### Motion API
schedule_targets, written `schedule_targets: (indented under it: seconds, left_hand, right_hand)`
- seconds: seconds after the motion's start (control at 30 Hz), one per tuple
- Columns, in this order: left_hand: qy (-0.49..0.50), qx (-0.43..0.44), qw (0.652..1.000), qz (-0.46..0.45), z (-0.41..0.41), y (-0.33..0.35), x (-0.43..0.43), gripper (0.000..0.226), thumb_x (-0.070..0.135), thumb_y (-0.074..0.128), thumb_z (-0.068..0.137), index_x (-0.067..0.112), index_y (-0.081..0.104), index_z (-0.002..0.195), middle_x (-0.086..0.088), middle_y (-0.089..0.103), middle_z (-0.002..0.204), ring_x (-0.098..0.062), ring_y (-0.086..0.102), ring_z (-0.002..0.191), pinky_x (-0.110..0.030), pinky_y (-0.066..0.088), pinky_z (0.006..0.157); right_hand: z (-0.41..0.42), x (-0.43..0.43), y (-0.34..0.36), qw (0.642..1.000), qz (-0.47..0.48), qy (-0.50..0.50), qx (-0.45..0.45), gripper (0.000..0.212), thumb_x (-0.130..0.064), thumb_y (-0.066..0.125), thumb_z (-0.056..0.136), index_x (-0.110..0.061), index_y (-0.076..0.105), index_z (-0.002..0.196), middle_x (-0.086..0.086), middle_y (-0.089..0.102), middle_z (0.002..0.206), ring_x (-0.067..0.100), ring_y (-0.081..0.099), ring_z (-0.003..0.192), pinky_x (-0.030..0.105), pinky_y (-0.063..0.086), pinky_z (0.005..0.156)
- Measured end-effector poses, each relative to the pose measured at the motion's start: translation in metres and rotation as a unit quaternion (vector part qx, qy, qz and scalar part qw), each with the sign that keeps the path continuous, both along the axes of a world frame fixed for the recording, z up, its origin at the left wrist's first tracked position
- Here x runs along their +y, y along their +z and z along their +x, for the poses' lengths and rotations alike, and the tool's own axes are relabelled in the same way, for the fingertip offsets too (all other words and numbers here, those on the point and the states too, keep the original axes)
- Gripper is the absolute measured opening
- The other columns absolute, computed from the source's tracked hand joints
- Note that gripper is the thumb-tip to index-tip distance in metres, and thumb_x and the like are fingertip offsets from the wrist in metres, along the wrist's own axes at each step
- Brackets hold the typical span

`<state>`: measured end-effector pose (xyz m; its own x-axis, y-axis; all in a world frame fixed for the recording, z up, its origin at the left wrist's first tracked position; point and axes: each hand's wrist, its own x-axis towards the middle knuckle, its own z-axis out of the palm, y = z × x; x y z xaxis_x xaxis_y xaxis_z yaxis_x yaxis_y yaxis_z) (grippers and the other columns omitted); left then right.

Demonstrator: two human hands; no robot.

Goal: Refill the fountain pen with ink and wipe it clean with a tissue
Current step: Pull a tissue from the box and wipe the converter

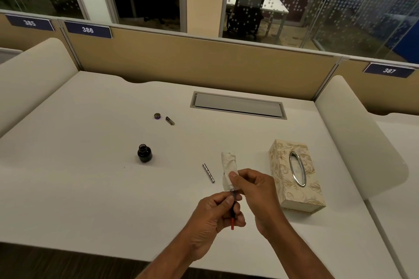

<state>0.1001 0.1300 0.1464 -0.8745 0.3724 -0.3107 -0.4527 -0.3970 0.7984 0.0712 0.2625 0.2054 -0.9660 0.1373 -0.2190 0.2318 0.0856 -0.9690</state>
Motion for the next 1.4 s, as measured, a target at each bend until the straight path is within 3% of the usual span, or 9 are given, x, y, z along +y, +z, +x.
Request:
schedule_targets:
  seconds: [0.2, 0.4, 0.5, 0.77, 0.87, 0.93, 1.13, 1.23, 1.4]
  left_hand:
    - [-0.028, -0.009, 0.999, 0.033, -0.003, 0.004, -0.006, 0.026, 0.023, 0.058, 0.104, 0.003, 0.072, 0.114, -0.008, 0.062, 0.084, -0.023, 0.064, 0.078, -0.039, 0.056, 0.083]
    - [-0.063, -0.028, 0.988, 0.139, -0.008, 0.000, -0.011, 0.020, 0.023, 0.064, 0.101, 0.005, 0.069, 0.110, -0.005, 0.058, 0.081, -0.019, 0.060, 0.071, -0.037, 0.055, 0.076]
    - [-0.071, -0.035, 0.985, 0.156, -0.010, -0.002, -0.012, 0.019, 0.022, 0.066, 0.100, 0.006, 0.070, 0.109, -0.005, 0.057, 0.080, -0.017, 0.058, 0.069, -0.036, 0.054, 0.074]
    - [0.015, -0.023, 1.000, 0.013, -0.011, -0.007, -0.007, 0.027, 0.019, 0.061, 0.101, 0.000, 0.075, 0.114, -0.013, 0.065, 0.083, -0.023, 0.065, 0.075, -0.039, 0.059, 0.081]
    - [0.071, 0.010, 0.995, -0.072, -0.010, -0.007, 0.001, 0.023, 0.020, 0.063, 0.100, 0.009, 0.080, 0.110, -0.027, 0.073, 0.094, -0.038, 0.074, 0.083, -0.041, 0.063, 0.083]
    - [0.105, 0.027, 0.988, -0.112, -0.009, -0.006, 0.008, 0.018, 0.019, 0.066, 0.098, 0.015, 0.082, 0.106, -0.021, 0.079, 0.096, -0.038, 0.077, 0.088, -0.037, 0.064, 0.081]
    - [0.168, 0.081, 0.960, -0.209, -0.010, 0.002, 0.020, 0.030, 0.014, 0.068, 0.096, 0.042, 0.079, 0.093, 0.024, 0.080, 0.082, -0.002, 0.077, 0.080, -0.011, 0.056, 0.065]
    - [0.187, 0.119, 0.944, -0.245, -0.011, 0.002, 0.022, 0.044, 0.010, 0.068, 0.097, 0.052, 0.074, 0.084, 0.028, 0.078, 0.078, 0.002, 0.076, 0.077, -0.008, 0.054, 0.062]
    - [0.189, 0.158, 0.924, -0.291, -0.010, 0.000, 0.023, 0.035, 0.012, 0.067, 0.098, 0.047, 0.074, 0.093, 0.028, 0.078, 0.080, 0.002, 0.075, 0.075, -0.010, 0.055, 0.063]
  right_hand:
    - [-0.003, -0.002, -0.004, 0.999, -0.039, -0.008, -0.023, 0.016, -0.019, 0.073, 0.090, -0.014, 0.077, 0.075, 0.004, 0.076, 0.074, 0.015, 0.070, 0.068, 0.020, 0.056, 0.064]
    - [-0.008, 0.005, 0.001, 0.977, -0.188, 0.079, -0.064, 0.015, -0.020, 0.072, 0.090, -0.007, 0.074, 0.082, 0.014, 0.069, 0.087, 0.015, 0.064, 0.068, 0.033, 0.054, 0.075]
    - [-0.009, 0.005, 0.001, 0.976, -0.194, 0.080, -0.061, 0.016, -0.019, 0.071, 0.091, -0.008, 0.072, 0.079, 0.016, 0.067, 0.088, 0.021, 0.062, 0.077, 0.034, 0.054, 0.077]
    - [-0.010, -0.006, -0.012, 1.000, 0.002, -0.029, -0.001, 0.018, -0.019, 0.072, 0.092, -0.009, 0.072, 0.077, 0.009, 0.073, 0.068, 0.016, 0.066, 0.060, 0.020, 0.056, 0.057]
    - [-0.011, -0.010, -0.018, 0.994, 0.085, -0.060, 0.031, 0.021, -0.022, 0.069, 0.094, -0.014, 0.070, 0.075, 0.005, 0.072, 0.068, 0.015, 0.066, 0.060, 0.029, 0.057, 0.061]
    - [-0.011, -0.012, -0.019, 0.986, 0.142, -0.068, 0.052, 0.021, -0.024, 0.068, 0.094, -0.020, 0.068, 0.073, -0.003, 0.071, 0.068, 0.011, 0.067, 0.066, 0.032, 0.057, 0.068]
    - [-0.010, -0.018, -0.017, 0.970, 0.215, -0.079, 0.085, 0.019, -0.025, 0.064, 0.097, -0.023, 0.064, 0.077, -0.009, 0.069, 0.074, 0.008, 0.067, 0.073, 0.034, 0.057, 0.070]
    - [-0.012, -0.021, -0.017, 0.965, 0.230, -0.087, 0.090, 0.019, -0.025, 0.063, 0.097, -0.020, 0.064, 0.079, -0.009, 0.068, 0.075, 0.009, 0.066, 0.074, 0.036, 0.056, 0.072]
    - [-0.010, -0.022, -0.019, 0.960, 0.245, -0.095, 0.095, 0.019, -0.024, 0.063, 0.097, -0.020, 0.063, 0.079, -0.009, 0.067, 0.074, 0.009, 0.065, 0.073, 0.036, 0.055, 0.070]
